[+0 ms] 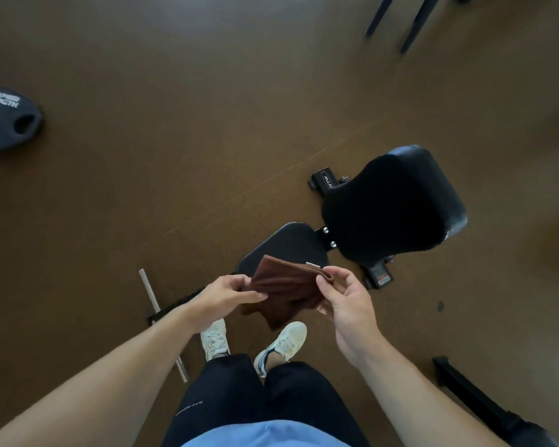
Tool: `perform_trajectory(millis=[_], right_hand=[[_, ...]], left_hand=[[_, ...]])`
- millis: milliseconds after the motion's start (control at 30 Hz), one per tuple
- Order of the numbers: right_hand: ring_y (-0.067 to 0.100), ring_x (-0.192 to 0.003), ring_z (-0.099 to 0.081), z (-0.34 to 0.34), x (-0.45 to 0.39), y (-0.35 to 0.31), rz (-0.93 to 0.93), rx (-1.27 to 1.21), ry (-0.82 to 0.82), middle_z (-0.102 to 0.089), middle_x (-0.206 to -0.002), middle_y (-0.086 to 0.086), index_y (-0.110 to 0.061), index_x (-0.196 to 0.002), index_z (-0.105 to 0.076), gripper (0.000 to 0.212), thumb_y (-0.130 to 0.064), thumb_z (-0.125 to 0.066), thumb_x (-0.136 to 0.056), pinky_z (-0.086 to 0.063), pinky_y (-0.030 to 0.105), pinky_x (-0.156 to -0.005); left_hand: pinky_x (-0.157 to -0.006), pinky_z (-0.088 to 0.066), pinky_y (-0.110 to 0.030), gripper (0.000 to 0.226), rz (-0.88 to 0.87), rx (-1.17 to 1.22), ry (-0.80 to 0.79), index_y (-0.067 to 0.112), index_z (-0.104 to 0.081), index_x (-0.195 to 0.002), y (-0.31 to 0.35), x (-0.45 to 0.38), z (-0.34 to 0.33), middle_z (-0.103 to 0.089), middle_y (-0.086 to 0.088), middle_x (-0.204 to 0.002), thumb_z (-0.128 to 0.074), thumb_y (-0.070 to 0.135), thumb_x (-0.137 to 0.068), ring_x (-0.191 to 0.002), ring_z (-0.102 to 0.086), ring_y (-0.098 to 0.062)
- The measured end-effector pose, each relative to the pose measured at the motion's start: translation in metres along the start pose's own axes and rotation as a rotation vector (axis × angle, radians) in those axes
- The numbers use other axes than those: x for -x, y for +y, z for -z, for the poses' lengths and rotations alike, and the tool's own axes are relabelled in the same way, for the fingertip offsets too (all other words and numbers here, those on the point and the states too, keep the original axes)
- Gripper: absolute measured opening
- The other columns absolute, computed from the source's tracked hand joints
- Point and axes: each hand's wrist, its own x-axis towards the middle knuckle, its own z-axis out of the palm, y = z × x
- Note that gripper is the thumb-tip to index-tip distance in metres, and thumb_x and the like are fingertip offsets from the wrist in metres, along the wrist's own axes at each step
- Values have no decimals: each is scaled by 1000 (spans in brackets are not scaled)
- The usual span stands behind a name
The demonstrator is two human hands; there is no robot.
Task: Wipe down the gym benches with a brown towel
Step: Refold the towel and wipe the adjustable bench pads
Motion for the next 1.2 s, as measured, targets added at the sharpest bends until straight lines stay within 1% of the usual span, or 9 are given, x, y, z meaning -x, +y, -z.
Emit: perform_trajectory(millis=[133, 233, 333, 600, 767, 933, 1000, 1100, 1200], right_hand=[[28, -115, -72, 22, -36, 36, -230, 40, -76, -77, -121, 6, -18, -129, -65, 30, -21, -69, -100, -60, 46, -95], [26, -115, -73, 22, -54, 56, -372, 206, -353, -77, -122, 5, -26, -134, -66, 50, -45, -76, -89, -56, 45, -101], [18, -102, -78, 8, -71, 69, -354, 333, -390, -81, -110, 1, -23, -123, -73, 44, -50, -74, -89, -60, 33, -85], [18, -97, -77, -23, -114, 114, -84, 196, -242, -80, -100, 4, -19, -105, -78, 16, -23, -79, -90, -63, 29, -80], [31, -98, -77, -10, -157, 167, -151, -57, 91, -79, -104, 12, -16, -109, -76, 31, -29, -80, -81, -63, 43, -81], [29, -102, -77, -2, -172, 227, -198, -83, 285, -80, -106, 9, -18, -107, -76, 33, -39, -79, -82, -61, 46, -89], [24, -100, -77, -5, -172, 239, -179, -66, 336, -80, -104, 5, -19, -107, -75, 28, -40, -76, -88, -61, 43, -87], [16, -96, -76, -11, -173, 252, -140, 29, 484, -79, -103, -2, -25, -109, -72, 23, -44, -70, -96, -60, 36, -83], [14, -124, -61, -26, -183, 267, -107, 423, 604, -61, -136, -8, -35, -141, -52, 49, -54, -64, -97, -51, 39, -101]], left_hand=[[-69, -51, -22, 26, -146, -116, 109, 22, -58, -80, -3, -23, -14, -67, 5, -78, -83, 23, -85, -74, -65, -4], [-72, -51, -25, 26, -254, -258, 138, 24, -56, -85, -12, -43, -16, -65, 5, -82, -81, 17, -87, -78, -63, -6], [-77, -55, -25, 23, -289, -319, 79, 27, -60, -92, -30, -63, -17, -65, 6, -91, -79, 14, -89, -89, -66, -9], [-88, -61, -39, 50, 37, -368, -91, 39, -72, -108, -120, -118, 18, -76, 14, -101, -80, 67, -67, -94, -72, -7], [-80, -62, -30, 38, 192, -230, 34, 22, -76, -97, -176, -145, 48, -79, 3, -92, -81, 52, -75, -86, -76, -11], [-76, -62, -41, 18, 114, -39, 235, 22, -76, -90, -168, -175, 74, -79, -7, -89, -87, 31, -78, -84, -76, -24], [-79, -61, -36, 19, 48, -171, 293, 28, -77, -92, -155, -190, 83, -78, 4, -90, -88, 33, -77, -87, -75, -13], [-77, -49, -20, 35, -68, -432, 389, 37, -71, -105, -132, -213, 93, -71, 18, -95, -89, 38, -75, -88, -64, 7], [-102, -45, -30, 69, -180, -582, 502, 40, -51, -138, -132, -236, 94, -55, 23, -131, -86, 39, -79, -117, -53, 4]])
